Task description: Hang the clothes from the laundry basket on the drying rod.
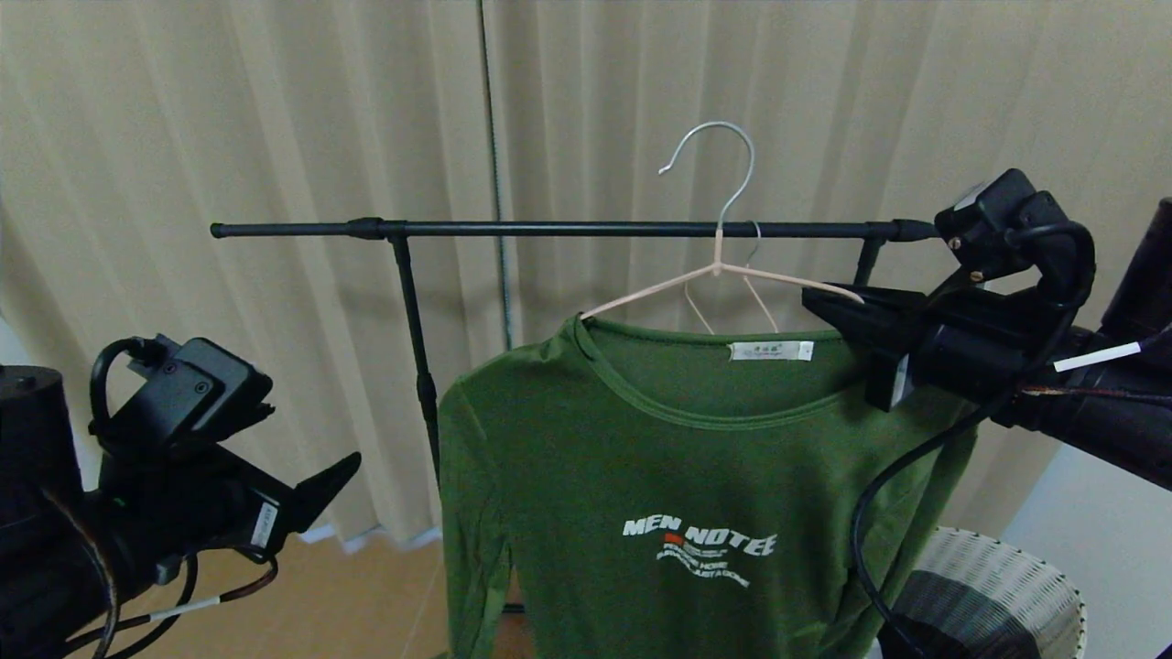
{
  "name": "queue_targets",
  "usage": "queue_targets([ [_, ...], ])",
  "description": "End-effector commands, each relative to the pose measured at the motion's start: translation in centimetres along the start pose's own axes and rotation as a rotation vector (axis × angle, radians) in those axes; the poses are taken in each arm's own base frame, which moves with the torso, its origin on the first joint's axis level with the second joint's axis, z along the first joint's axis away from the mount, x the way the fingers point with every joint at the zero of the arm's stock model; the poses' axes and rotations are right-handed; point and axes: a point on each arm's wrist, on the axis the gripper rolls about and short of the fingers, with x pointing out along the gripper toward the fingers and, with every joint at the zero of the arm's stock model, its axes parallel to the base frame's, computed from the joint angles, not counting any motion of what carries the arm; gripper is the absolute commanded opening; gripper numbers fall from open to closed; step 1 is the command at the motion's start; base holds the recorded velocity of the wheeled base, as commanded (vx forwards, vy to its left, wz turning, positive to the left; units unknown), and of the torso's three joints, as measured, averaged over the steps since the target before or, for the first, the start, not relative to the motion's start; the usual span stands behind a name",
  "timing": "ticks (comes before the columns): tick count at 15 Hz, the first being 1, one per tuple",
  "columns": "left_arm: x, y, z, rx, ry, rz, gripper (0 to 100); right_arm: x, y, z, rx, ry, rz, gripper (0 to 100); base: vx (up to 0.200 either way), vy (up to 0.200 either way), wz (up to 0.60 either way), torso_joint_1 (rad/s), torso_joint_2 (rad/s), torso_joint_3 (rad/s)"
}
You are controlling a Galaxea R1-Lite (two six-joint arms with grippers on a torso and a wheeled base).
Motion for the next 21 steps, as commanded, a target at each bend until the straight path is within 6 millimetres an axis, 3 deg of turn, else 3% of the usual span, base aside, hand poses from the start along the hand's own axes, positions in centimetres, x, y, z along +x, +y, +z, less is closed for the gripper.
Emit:
queue_targets([
  [1, -1.3, 0.1, -0.1, -0.006, -0.035, 0.01, 100, 0.0, -0.3, -0.6, 0.003, 0.025, -0.024, 0, 0.0, 0.0, 0.0, 0.0, 0.0, 0.0],
  [5, -3.9, 0.5, -0.1, -0.102, -0.115, 0.03, 100, -1.3, -1.6, -2.6, 0.019, 0.135, -0.097, 0, 0.0, 0.0, 0.0, 0.0, 0.0, 0.0],
  [10, -6.4, -0.1, -2.4, -0.258, -0.136, 0.029, 100, -3.1, -2.4, -4.9, 0.043, 0.294, -0.171, 0, 0.0, 0.0, 0.0, 0.0, 0.0, 0.0],
  [15, -6.5, -0.5, -3.3, -0.254, -0.107, 0.023, 100, -4.0, -3.4, -5.5, 0.099, 0.31, -0.255, 0, 0.0, 0.0, 0.0, 0.0, 0.0, 0.0],
  [21, -6.6, -0.4, -3.6, -0.257, -0.105, 0.034, 100, -6.9, -3.4, -6.4, 0.118, 0.379, -0.324, 0, 0.0, 0.0, 0.0, 0.0, 0.0, 0.0],
])
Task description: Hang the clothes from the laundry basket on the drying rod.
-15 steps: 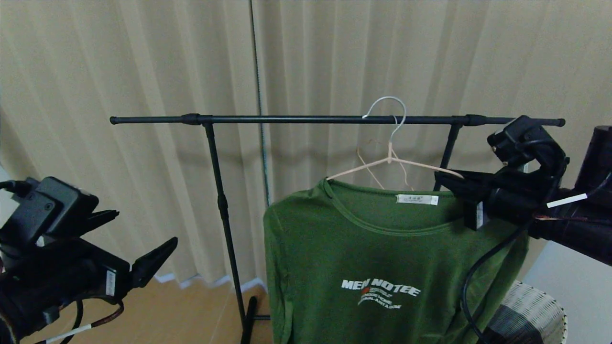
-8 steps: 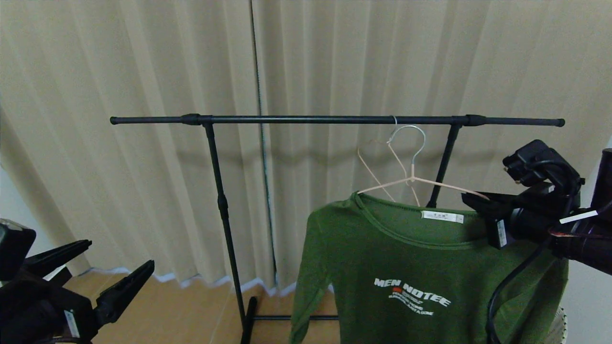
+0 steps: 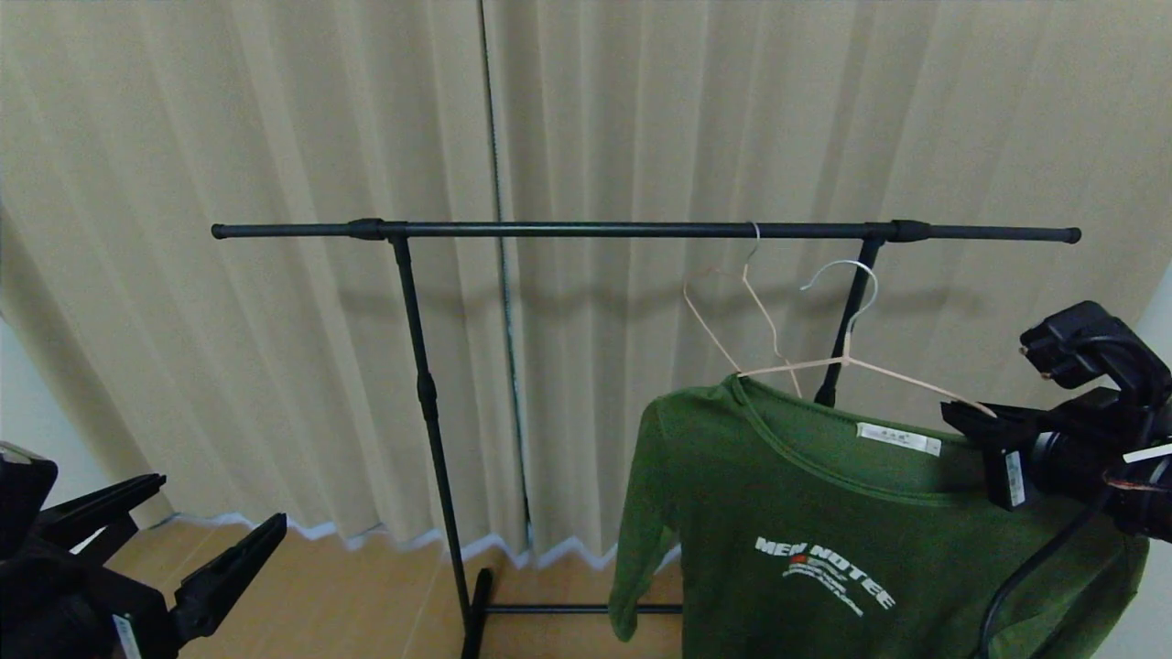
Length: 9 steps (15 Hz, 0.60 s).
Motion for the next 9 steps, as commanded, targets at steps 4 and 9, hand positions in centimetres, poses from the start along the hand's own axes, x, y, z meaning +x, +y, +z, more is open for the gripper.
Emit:
queue_targets([
  [4, 0.06, 0.26, 0.27, -0.003, -0.007, 0.021, 100, -1.08, -0.17, 0.02, 0.004, -0.009, -0.008, 0, 0.0, 0.0, 0.0, 0.0, 0.0, 0.0],
  [9, -0.25, 0.31, 0.38, -0.002, -0.023, 0.024, 100, -1.19, -0.33, 0.27, 0.006, -0.019, -0.016, 0, 0.0, 0.2, 0.0, 0.002, 0.0, 0.002],
])
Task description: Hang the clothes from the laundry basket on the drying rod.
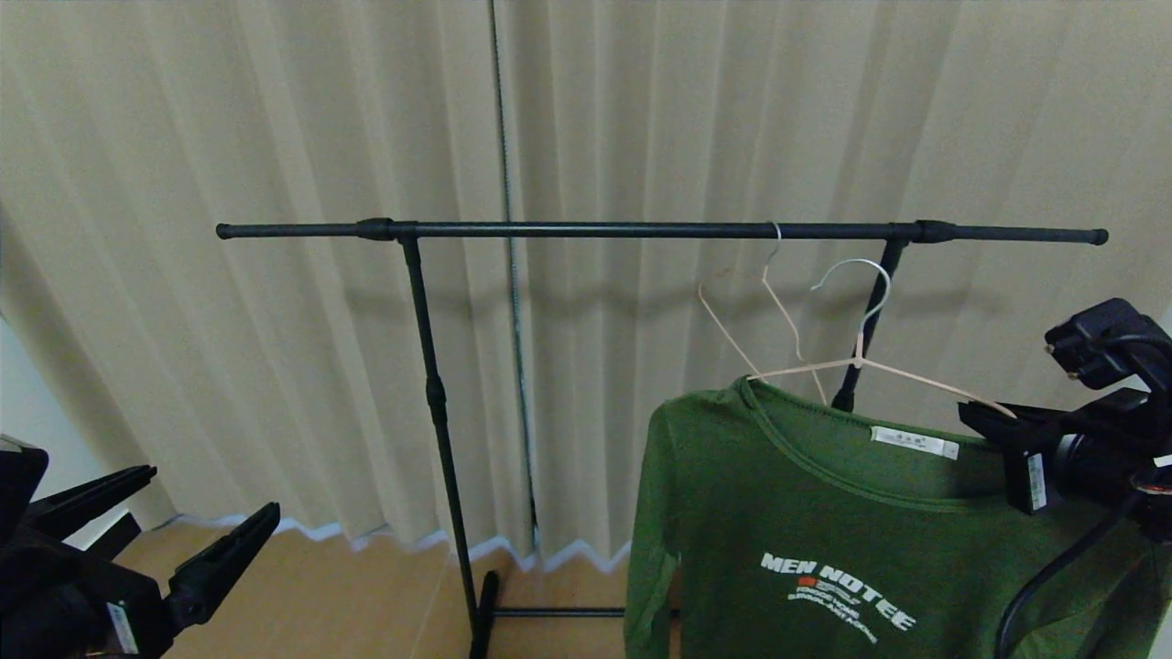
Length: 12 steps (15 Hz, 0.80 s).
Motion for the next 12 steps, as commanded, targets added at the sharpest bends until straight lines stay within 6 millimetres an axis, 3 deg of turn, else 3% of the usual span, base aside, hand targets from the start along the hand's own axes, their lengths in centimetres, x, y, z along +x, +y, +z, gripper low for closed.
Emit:
queue_targets([
  [1, -0.11, -0.01, -0.04, 0.0, -0.004, -0.001, 100, -0.03, -0.15, 0.05, 0.002, -0.003, -0.007, 0, 0.0, 0.2, 0.0, 0.002, 0.0, 0.002],
  [12, -0.36, 0.05, 0.02, -0.008, -0.014, 0.003, 100, -0.06, -0.16, 0.01, 0.003, -0.003, -0.018, 0, 0.0, 0.0, 0.0, 0.0, 0.0, 0.0],
])
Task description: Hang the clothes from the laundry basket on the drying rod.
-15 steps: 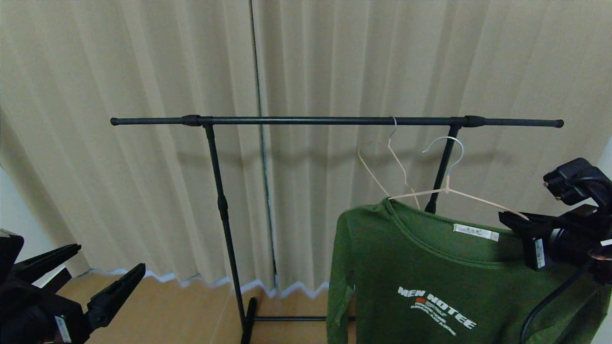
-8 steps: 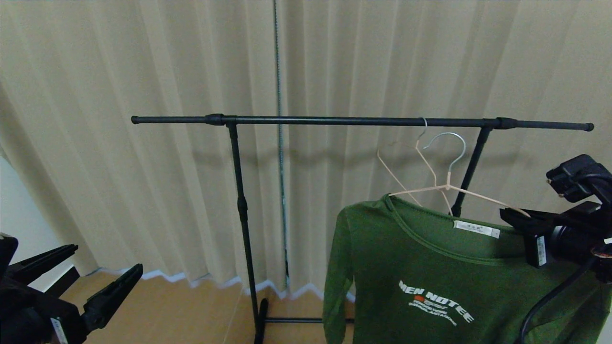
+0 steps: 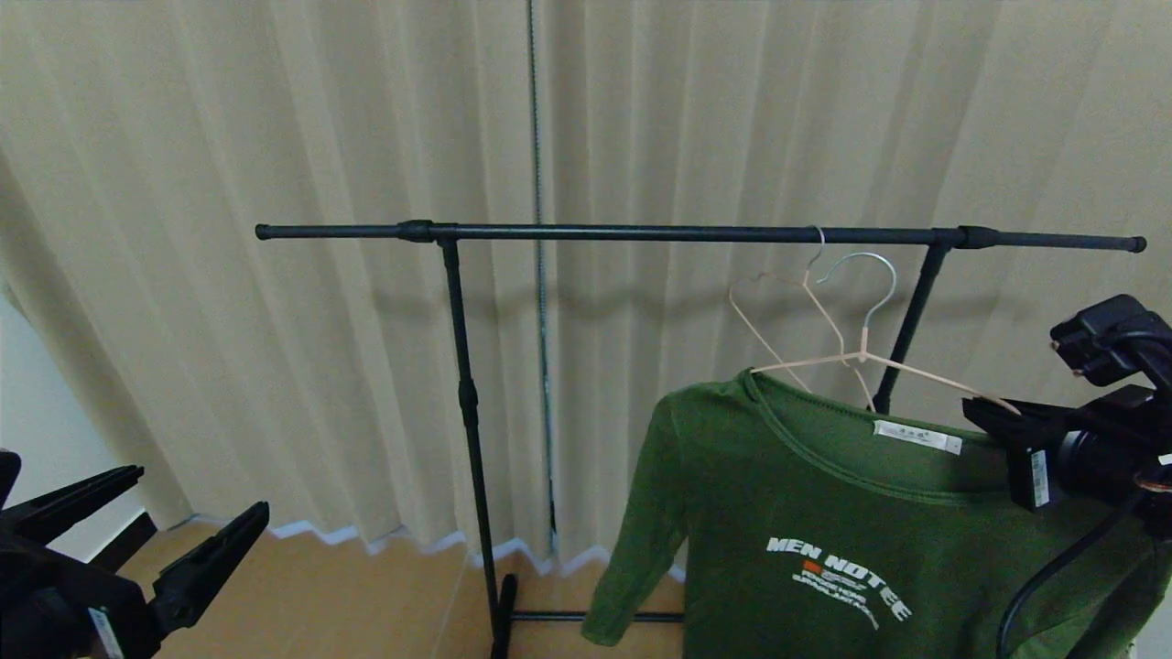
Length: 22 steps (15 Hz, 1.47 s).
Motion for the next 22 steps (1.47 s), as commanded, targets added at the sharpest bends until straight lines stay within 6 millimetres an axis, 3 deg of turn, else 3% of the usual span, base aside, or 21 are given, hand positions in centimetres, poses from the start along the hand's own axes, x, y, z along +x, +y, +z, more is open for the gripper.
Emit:
queue_targets([
  [1, -0.1, 0.0, 0.0, -0.001, -0.003, 0.0, 100, 0.0, 0.0, -0.1, -0.001, 0.004, 0.001, 0, 0.2, 0.0, 0.0, -0.007, 0.01, 0.002],
  [13, 0.0, -0.1, -0.2, 0.004, 0.011, -0.004, 100, 0.2, 0.6, -0.1, 0.055, 0.01, 0.027, 0, 0.183, 0.0, 0.0, 0.003, 0.0, 0.002],
  [17, 0.0, -0.1, -0.5, 0.009, 0.019, -0.007, 100, 2.4, 0.8, 0.4, 0.074, 0.041, 0.02, 0, 0.0, 0.0, 0.0, 0.0, 0.0, 0.0],
  [19, 0.0, -0.1, -0.5, 0.007, 0.018, -0.007, 100, 4.1, 0.7, 1.9, 0.095, 0.025, -0.023, 0, 0.0, 0.0, 0.0, 0.0, 0.0, 0.0],
  [22, 0.0, -0.1, -0.6, 0.009, 0.022, -0.007, 100, 6.7, 1.1, 2.6, 0.085, 0.051, -0.059, 0, 0.0, 0.0, 0.0, 0.0, 0.0, 0.0],
])
